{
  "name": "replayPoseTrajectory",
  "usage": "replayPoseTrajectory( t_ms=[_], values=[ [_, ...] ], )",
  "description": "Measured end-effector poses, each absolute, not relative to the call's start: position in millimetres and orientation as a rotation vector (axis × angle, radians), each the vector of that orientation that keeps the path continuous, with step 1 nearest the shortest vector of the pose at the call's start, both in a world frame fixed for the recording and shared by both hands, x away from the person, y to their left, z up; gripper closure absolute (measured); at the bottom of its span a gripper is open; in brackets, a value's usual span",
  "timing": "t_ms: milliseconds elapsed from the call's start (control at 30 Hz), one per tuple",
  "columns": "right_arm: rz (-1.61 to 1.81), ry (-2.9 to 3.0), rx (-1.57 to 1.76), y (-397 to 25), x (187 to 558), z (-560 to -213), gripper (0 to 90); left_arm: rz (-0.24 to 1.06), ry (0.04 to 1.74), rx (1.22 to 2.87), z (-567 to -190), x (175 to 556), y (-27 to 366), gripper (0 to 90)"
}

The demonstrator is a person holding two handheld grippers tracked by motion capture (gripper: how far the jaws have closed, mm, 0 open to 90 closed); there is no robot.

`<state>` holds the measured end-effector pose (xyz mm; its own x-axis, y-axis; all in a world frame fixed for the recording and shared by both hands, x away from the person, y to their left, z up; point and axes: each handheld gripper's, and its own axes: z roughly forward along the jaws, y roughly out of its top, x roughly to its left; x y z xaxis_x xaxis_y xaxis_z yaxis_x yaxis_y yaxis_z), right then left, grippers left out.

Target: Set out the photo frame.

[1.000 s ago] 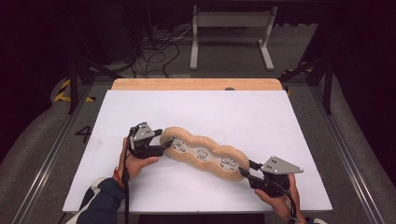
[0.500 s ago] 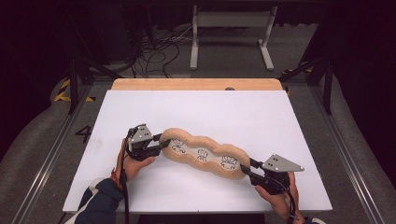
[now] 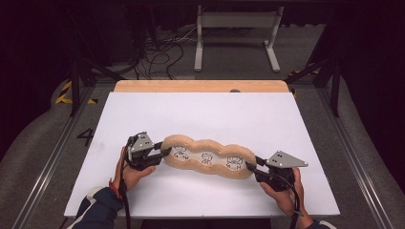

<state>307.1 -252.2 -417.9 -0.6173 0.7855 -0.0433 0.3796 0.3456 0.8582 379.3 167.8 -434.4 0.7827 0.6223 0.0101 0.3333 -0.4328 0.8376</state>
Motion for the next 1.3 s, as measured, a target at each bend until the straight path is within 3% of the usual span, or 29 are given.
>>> replayPoseTrajectory(
  t_ms=[433,567,667,833,900,1300],
  values=[
    [1.181,2.141,1.017,-251,321,-419,65.2,0.403,0.714,2.063,-434,367,170,63.9],
    [1.181,2.138,1.029,-253,320,-419,55.4,0.412,0.708,2.046,-435,368,172,59.1],
    [1.190,2.131,1.027,-260,313,-416,54.4,0.425,0.696,2.009,-432,365,176,56.3],
    [1.223,2.109,1.013,-267,304,-414,66.8,0.424,0.683,2.009,-432,362,177,62.6],
    [1.219,2.115,0.995,-265,304,-414,75.7,0.427,0.686,2.015,-431,360,176,63.7],
    [1.195,2.111,0.986,-261,311,-414,76.3,0.442,0.689,2.023,-430,353,176,64.1]
  ],
)
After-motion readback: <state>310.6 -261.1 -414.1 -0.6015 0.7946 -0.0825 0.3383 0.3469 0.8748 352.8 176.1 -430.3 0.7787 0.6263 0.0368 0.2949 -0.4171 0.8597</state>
